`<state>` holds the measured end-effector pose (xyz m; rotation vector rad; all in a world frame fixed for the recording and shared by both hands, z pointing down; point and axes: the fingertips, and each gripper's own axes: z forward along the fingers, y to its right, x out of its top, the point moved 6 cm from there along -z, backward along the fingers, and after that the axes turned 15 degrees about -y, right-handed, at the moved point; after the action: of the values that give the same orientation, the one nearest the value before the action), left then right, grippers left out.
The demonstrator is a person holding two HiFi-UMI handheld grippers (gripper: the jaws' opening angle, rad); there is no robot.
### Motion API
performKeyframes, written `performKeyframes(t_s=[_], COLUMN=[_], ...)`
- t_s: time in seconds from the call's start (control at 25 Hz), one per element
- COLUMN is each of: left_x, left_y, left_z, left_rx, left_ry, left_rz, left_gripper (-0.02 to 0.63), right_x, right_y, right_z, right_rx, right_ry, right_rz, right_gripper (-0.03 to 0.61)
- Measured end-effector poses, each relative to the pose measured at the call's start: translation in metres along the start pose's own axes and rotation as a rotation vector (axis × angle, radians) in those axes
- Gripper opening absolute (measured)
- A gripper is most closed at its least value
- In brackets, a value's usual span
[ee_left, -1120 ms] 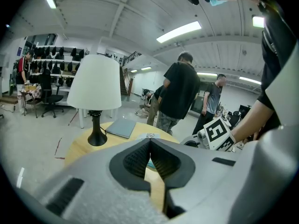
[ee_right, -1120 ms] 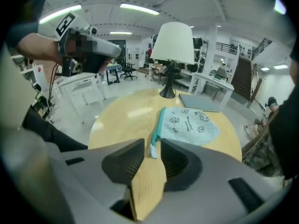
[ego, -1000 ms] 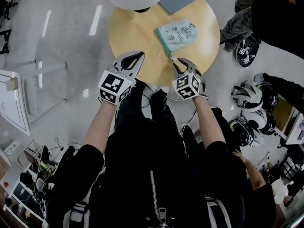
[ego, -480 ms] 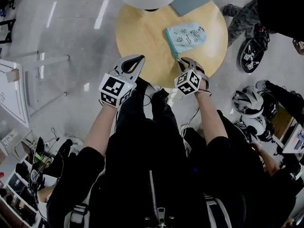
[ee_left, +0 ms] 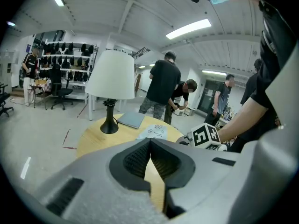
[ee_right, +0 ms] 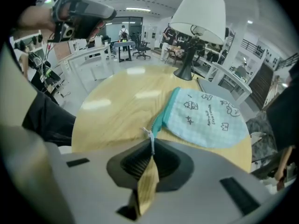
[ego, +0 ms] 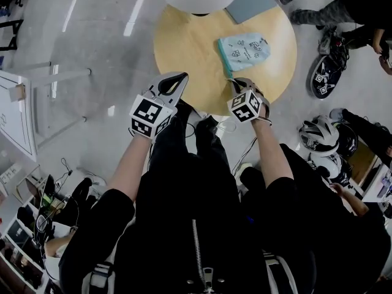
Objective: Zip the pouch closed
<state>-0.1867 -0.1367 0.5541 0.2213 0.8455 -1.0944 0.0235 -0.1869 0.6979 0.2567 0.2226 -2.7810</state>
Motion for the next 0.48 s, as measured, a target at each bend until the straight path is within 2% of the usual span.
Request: performKeyframes(t_s=[0.24, 0.48], left_x=[0.003, 0.017], left_y=[0.003, 0.016], left_z=[-0.002, -0.003], left_rx=[-0.005, -0.007], left_ry=[0.017, 0.044], left_rz=[0.013, 0.042], left_gripper=[0.002, 0.002], right_x=[0.009, 0.018], right_y=[0.005, 0.019], right_z=[-0.021, -0.056], right_rx=[0.048, 0.053], right_ry=[0.052, 0.121], right_rz=[0.077, 0.102], right_gripper=[0.017, 0.015])
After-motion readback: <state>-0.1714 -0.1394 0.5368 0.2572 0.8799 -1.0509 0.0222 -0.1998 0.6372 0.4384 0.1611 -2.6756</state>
